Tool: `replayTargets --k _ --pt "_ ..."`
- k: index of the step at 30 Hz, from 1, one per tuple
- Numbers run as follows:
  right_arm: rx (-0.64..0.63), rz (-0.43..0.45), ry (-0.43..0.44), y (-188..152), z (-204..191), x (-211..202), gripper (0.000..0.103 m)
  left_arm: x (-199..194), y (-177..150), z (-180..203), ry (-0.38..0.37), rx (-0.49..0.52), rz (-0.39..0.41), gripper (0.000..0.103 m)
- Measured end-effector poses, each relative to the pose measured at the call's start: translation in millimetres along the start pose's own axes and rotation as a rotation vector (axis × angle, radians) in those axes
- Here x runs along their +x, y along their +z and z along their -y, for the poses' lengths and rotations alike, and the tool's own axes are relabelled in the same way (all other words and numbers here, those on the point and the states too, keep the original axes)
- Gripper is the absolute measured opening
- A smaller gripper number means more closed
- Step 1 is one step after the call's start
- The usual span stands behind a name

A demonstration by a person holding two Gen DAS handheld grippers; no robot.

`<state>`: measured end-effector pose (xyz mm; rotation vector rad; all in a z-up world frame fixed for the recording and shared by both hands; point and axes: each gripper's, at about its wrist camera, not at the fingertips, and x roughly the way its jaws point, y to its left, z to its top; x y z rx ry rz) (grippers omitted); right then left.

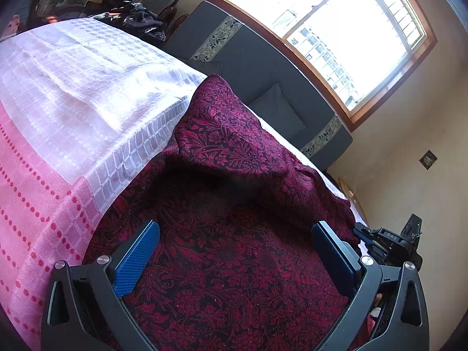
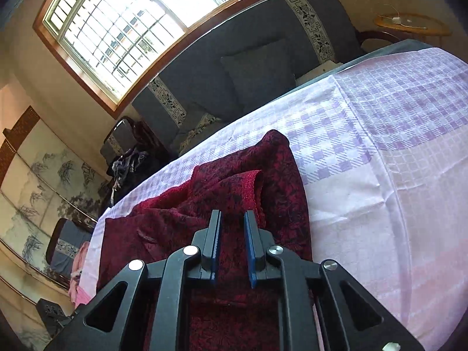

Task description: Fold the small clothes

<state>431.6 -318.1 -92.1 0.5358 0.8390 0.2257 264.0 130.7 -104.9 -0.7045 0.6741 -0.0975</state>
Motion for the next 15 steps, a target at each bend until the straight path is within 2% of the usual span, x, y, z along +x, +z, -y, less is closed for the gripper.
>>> replayTargets --k 2,4,7,8,10,11,12,13,14,15 --pt "-0.038 -0.099 -0.094 -8.9 1.0 24.1 0.009 1.0 0.9 0.5 0.003 0.002 -0.004 0.103" --pt "-0.063 -0.079 -0.105 -12.4 1.2 26.9 0.007 1.2 0.6 1.1 0.006 0.008 -0.008 0.103" --pt "-0.053 -0.097 -0.114 -10.1 1.0 19.4 0.007 0.5 0.7 -0.1 0.000 0.007 -0.011 0.103" --pt "-0.028 -0.089 -0.092 -10.3 -1.0 11.2 0.015 0.7 1.2 0.0 -0.006 0.002 -0.011 0.103" --pt "-0.039 -0.054 -0.104 -18.7 -6.7 -16.3 0.020 0.4 2.2 -2.2 -0.020 -0.004 -0.016 0.103" --pt "-0.057 -0.038 -0.119 -26.9 -10.7 -31.1 0.037 0.6 2.8 -3.2 -0.027 -0.004 -0.024 0.103" --pt "-0.060 -0.029 -0.128 -37.3 -10.2 -47.8 0.076 0.8 3.3 -3.1 -0.033 -0.001 -0.033 0.103" --pt "-0.048 -0.022 -0.122 -48.6 -6.7 -65.8 0.095 0.5 3.9 -3.2 -0.043 0.003 -0.053 0.103" --pt "-0.036 -0.001 -0.092 -61.5 -1.6 -85.9 0.103 -0.1 4.7 -2.4 -0.052 0.007 -0.090 0.103" --pt "-0.030 0.014 -0.062 -74.3 5.3 -106.4 0.103 -3.4 4.9 -2.4 -0.061 0.005 -0.129 0.103"
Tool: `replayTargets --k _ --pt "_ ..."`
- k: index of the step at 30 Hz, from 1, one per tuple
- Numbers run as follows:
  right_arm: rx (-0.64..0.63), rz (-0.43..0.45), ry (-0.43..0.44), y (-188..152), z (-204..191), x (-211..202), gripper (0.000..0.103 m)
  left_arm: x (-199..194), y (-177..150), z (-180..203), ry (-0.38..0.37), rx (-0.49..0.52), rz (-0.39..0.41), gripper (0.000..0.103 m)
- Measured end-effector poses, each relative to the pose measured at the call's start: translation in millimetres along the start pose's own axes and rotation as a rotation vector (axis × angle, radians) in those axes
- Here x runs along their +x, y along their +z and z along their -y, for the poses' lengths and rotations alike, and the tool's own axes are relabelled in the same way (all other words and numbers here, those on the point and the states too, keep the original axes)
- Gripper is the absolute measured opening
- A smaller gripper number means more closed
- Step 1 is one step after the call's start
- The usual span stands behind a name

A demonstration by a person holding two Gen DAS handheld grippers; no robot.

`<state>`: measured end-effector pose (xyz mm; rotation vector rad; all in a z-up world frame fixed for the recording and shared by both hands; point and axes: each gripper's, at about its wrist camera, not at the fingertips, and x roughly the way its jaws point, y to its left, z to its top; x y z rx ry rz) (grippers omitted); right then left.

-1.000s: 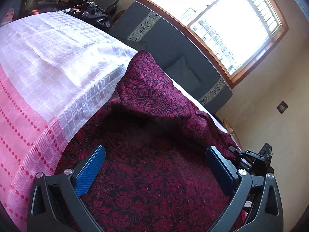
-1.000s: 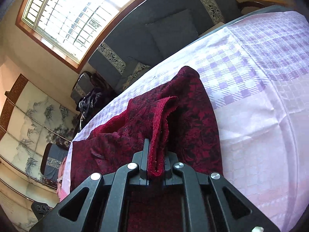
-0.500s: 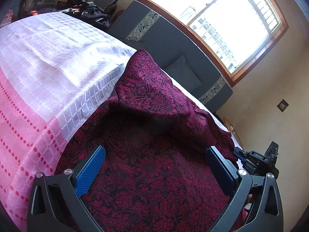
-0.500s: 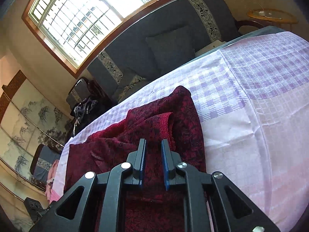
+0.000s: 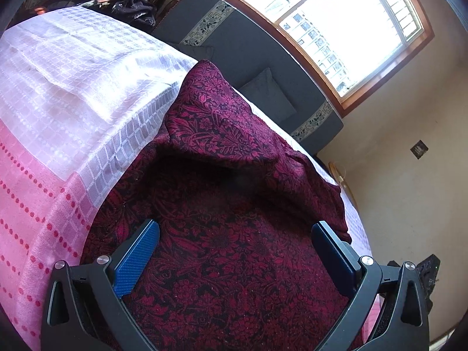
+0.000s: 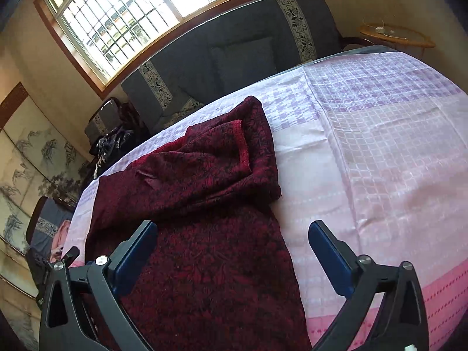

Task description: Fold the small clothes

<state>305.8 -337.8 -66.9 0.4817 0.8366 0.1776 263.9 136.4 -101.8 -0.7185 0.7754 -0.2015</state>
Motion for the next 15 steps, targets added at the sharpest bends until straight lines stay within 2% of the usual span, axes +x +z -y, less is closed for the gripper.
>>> replayTargets --k 2,4,5,6,8,15 --pt "0.001 0.007 0.007 -27.5 14.1 -36.1 0.103 -15.0 -6.4 -4.4 -0.038 -0.044 -0.041 0.103" --pt "-0.014 -0.018 0.066 -55.0 26.9 -64.7 0.102 -33.2 -15.9 -11.0 -0.079 -0.093 -0.069 0.103" --pt "-0.031 -0.034 0.073 -67.8 30.1 -75.2 0.094 -41.4 -21.1 -13.0 -0.082 -0.096 -0.094 0.103" --pt "-0.055 -0.041 0.038 -79.3 31.0 -83.9 0.084 -49.4 -27.1 -13.0 -0.080 -0.081 -0.121 0.103" --pt "-0.106 -0.068 -0.009 -101.9 31.2 -95.2 0.078 -69.8 -39.1 -11.7 -0.058 -0.032 -0.134 0.103" --pt "-0.134 -0.089 0.008 -157.7 26.7 -113.1 0.075 -147.6 -81.9 -13.5 -0.015 0.112 -0.097 0.103"
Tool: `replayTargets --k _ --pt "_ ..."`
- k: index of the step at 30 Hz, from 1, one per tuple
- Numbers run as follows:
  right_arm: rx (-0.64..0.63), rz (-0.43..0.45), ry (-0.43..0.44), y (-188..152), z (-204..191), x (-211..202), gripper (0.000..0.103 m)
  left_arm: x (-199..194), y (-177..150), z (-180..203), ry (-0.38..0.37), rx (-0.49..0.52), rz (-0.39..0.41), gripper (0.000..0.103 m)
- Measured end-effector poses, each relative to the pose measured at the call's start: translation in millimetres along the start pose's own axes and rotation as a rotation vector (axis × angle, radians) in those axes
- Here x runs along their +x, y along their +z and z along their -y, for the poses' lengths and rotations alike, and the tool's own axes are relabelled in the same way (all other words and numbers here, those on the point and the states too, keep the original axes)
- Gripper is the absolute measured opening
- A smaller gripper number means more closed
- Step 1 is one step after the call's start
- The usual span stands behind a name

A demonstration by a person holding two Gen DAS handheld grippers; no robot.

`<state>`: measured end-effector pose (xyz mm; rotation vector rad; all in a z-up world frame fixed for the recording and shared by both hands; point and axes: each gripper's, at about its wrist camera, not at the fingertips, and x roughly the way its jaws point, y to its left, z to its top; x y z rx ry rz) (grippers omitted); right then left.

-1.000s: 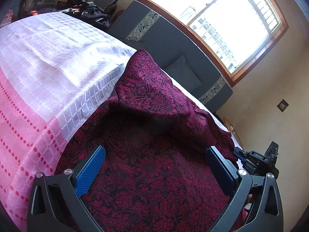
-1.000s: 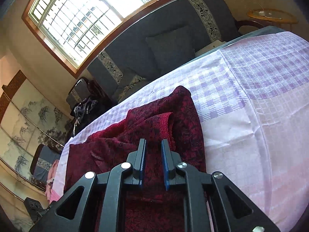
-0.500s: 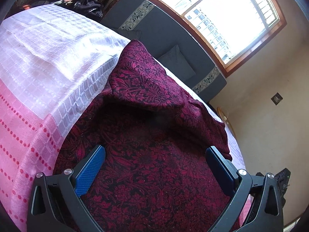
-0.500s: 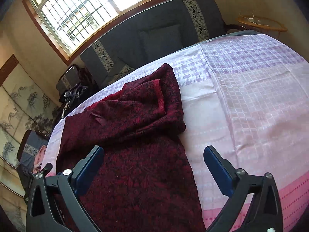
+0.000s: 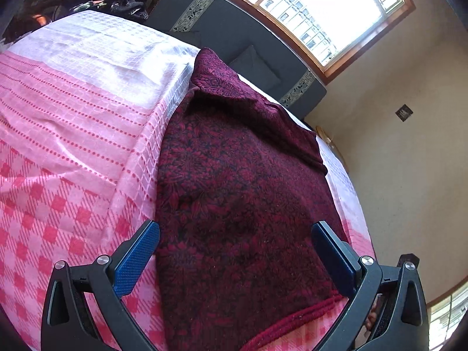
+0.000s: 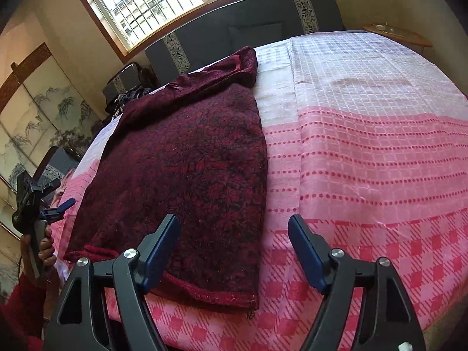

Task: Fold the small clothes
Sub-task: 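Grasp the sweater hem with the left tool while the right tool grasps the hem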

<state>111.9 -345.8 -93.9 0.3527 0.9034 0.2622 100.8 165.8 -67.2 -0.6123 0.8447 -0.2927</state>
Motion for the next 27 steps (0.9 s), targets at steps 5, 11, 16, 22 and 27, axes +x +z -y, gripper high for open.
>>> replayTargets --k 5,11,16,22,27 --pt "0.035 -0.022 0.049 -27.0 -3.1 1.7 0.073 -17.4 -32.6 -13.6 0.008 -0.005 -0.079 0.103" --pt "0.119 0.009 0.134 -36.4 3.5 -2.4 0.069 -29.8 -54.6 -26.4 -0.069 -0.076 -0.155 0.101" --pt "0.239 -0.005 0.199 -44.2 19.1 5.5 0.016 -36.8 -64.8 -29.0 -0.154 -0.147 -0.190 0.101" --pt "0.303 -0.004 0.252 -50.6 21.1 7.3 0.012 -31.9 -67.1 -16.9 -0.174 -0.142 -0.249 0.101" --pt "0.308 0.000 0.264 -54.8 14.7 10.2 0.012 -29.1 -69.4 -8.5 -0.162 -0.120 -0.197 0.101"
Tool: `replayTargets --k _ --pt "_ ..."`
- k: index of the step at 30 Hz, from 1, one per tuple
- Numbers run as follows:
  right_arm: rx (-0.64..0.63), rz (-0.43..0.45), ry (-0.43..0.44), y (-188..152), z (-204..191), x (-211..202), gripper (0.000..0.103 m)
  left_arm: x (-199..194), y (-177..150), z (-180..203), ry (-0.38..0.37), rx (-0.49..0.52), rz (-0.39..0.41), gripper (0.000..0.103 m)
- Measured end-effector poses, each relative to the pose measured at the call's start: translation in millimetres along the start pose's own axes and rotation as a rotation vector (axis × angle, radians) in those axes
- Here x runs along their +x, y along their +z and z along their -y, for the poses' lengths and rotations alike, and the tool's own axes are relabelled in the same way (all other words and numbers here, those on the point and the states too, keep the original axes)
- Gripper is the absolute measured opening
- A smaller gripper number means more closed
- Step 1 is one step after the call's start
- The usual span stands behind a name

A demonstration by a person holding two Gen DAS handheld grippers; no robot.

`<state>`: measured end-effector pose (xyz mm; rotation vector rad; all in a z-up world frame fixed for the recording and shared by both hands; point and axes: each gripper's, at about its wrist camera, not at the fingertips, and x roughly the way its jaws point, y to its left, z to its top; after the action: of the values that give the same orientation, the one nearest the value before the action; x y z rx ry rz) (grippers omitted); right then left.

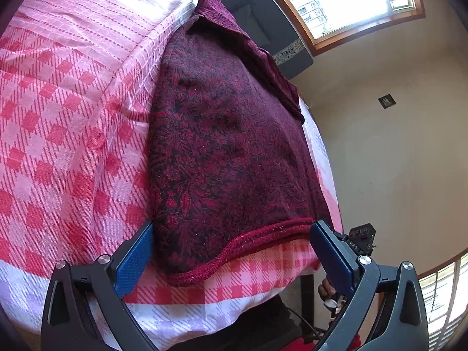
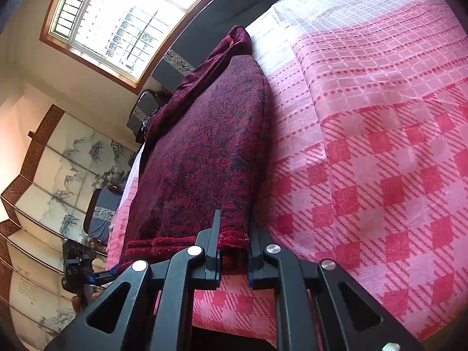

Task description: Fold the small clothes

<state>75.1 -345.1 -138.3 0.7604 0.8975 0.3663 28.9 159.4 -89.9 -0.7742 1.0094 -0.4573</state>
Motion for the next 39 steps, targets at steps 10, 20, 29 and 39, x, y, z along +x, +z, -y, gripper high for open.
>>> replayTargets --k 10,20,29,39 --pt "0.018 0.008 -0.018 3.3 0.3 -0.1 0.013 12.5 -3.0 13.4 0.070 0.080 0.110 0.101" --pt "-0.234 0.027 -0.284 -6.9 -40.2 8.5 0.007 36.0 -0.2 -13.2 -0.014 -0.043 -0.053 0.009" --pt "-0.451 0.065 -0.436 -19.3 -78.5 4.2 0.006 15.4 -2.2 -1.6 -0.034 0.021 0.033 0.009" --pt "-0.489 0.092 -0.445 -20.5 -91.7 -9.1 0.006 -8.9 -0.2 11.1 -0.034 0.078 0.112 0.009"
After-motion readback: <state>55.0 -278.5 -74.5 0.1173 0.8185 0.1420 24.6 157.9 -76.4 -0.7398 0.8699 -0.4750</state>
